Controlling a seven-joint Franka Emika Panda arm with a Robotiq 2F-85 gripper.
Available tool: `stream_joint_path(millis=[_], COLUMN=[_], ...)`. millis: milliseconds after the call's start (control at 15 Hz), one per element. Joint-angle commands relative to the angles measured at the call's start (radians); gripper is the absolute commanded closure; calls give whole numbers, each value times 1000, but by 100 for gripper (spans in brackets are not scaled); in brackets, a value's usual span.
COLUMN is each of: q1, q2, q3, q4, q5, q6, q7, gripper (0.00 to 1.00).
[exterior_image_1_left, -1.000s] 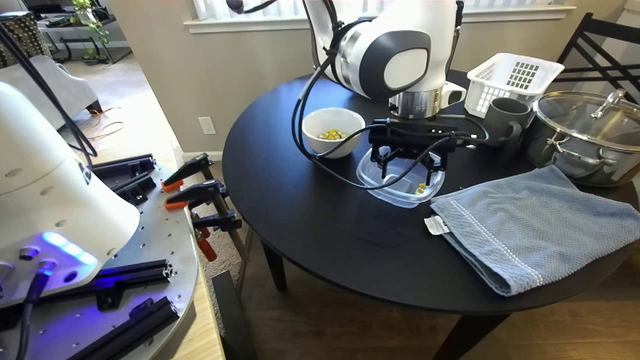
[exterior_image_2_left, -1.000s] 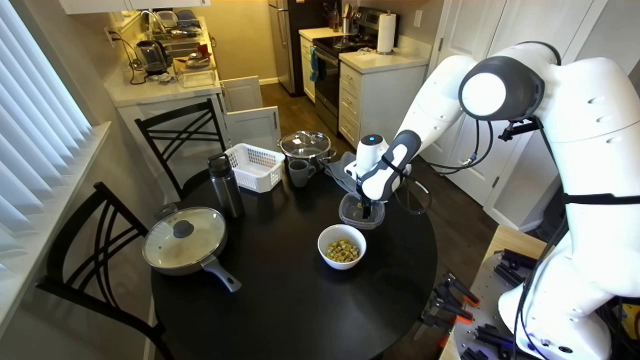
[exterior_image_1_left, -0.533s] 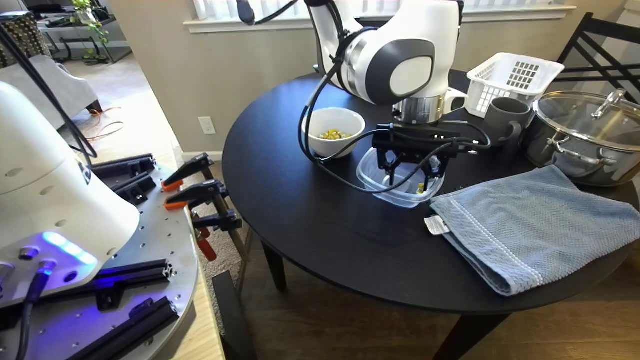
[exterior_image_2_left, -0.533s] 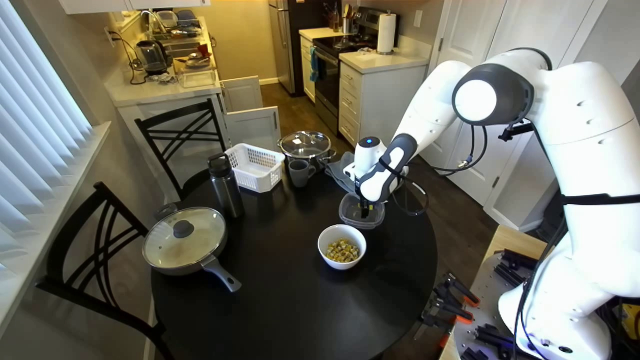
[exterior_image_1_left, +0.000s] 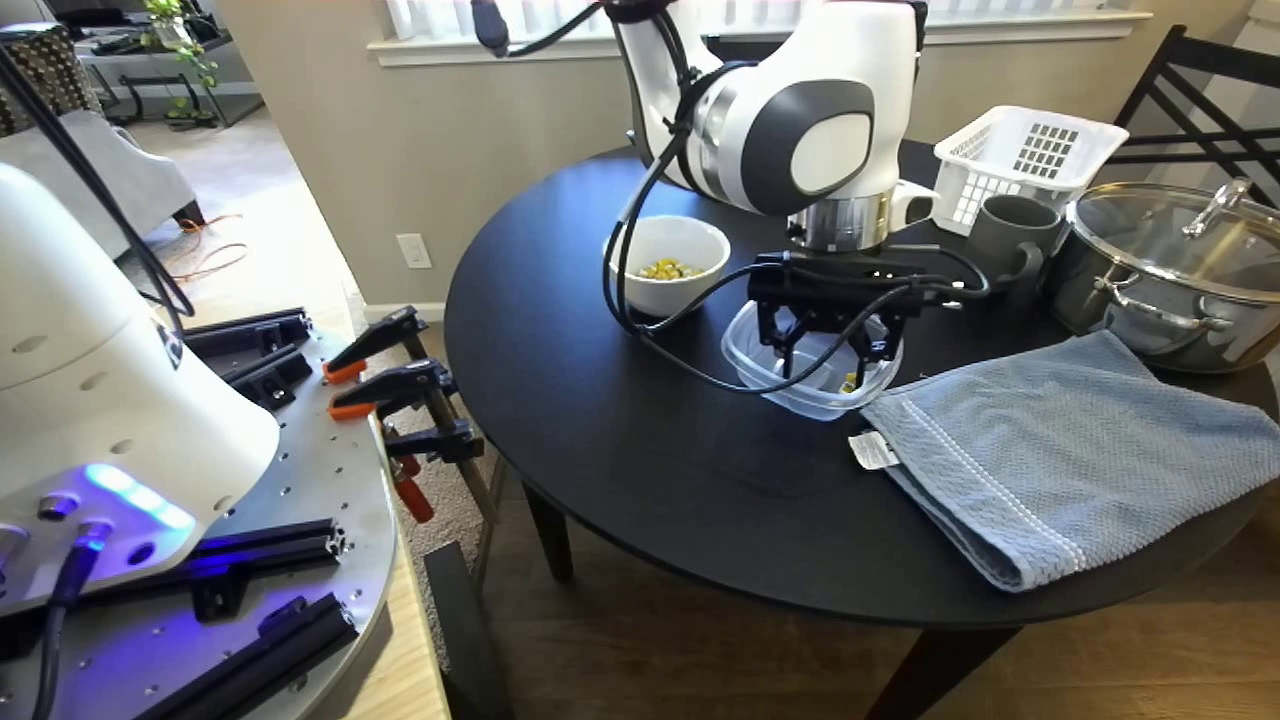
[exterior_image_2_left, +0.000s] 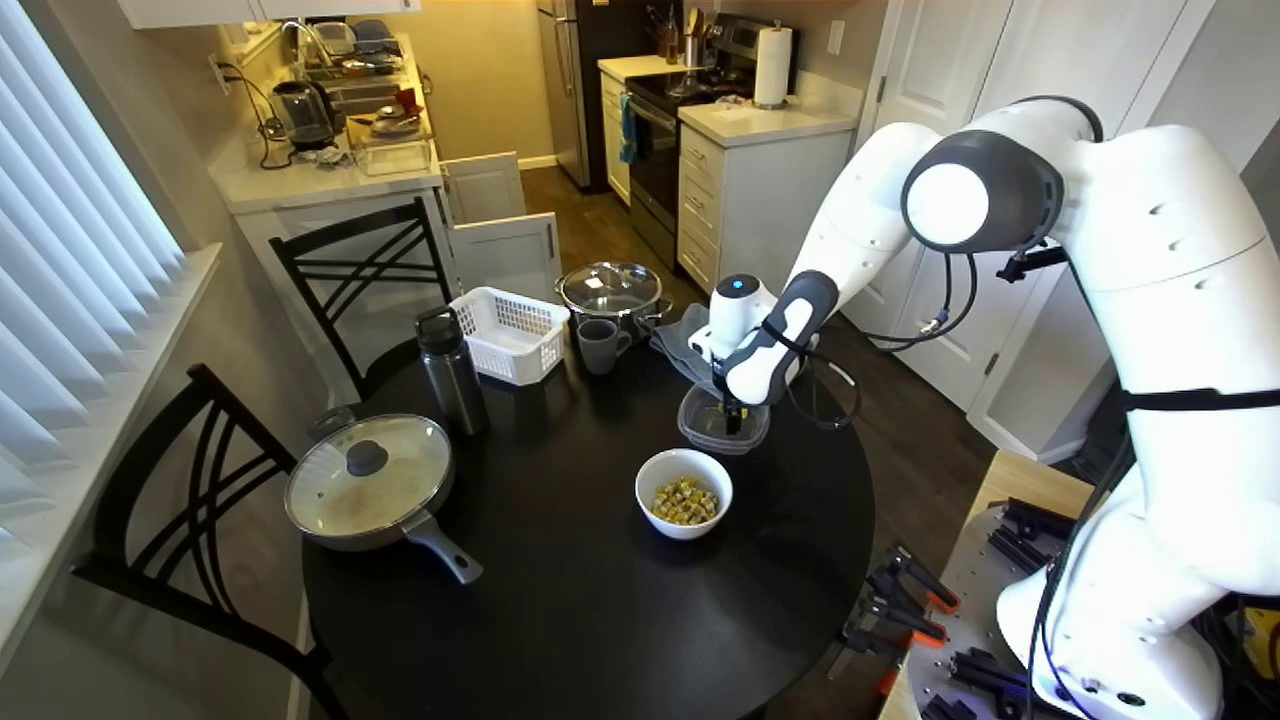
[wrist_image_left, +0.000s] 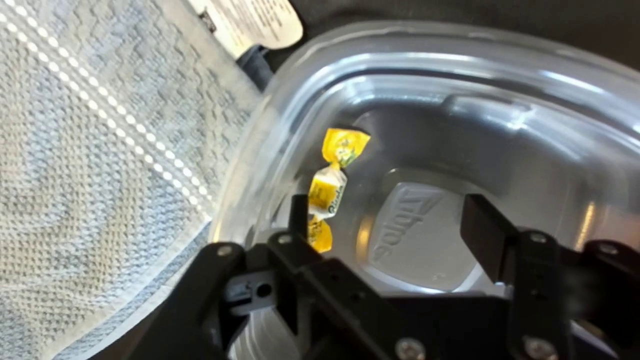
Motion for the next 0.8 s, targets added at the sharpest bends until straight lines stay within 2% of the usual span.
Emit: stream_joint_path(millis=[0, 67, 133, 200, 533, 600, 733], q1=[5, 2, -5, -8, -24, -26, -32], q2=[-8, -9, -10, -12, -14, -13, -12], q3=[2, 7, 16, 20, 43, 47, 55], q4=[-3, -4, -4, -4, -4, -5, -7], q5=[-35, -34, -30, -27, -17, -15, -14], q6=[-13, -14, -15, -17, -18, -18, -21], q7=[40, 39, 33, 31, 22, 21, 21], gripper=[36, 51, 62, 69, 78, 75, 73])
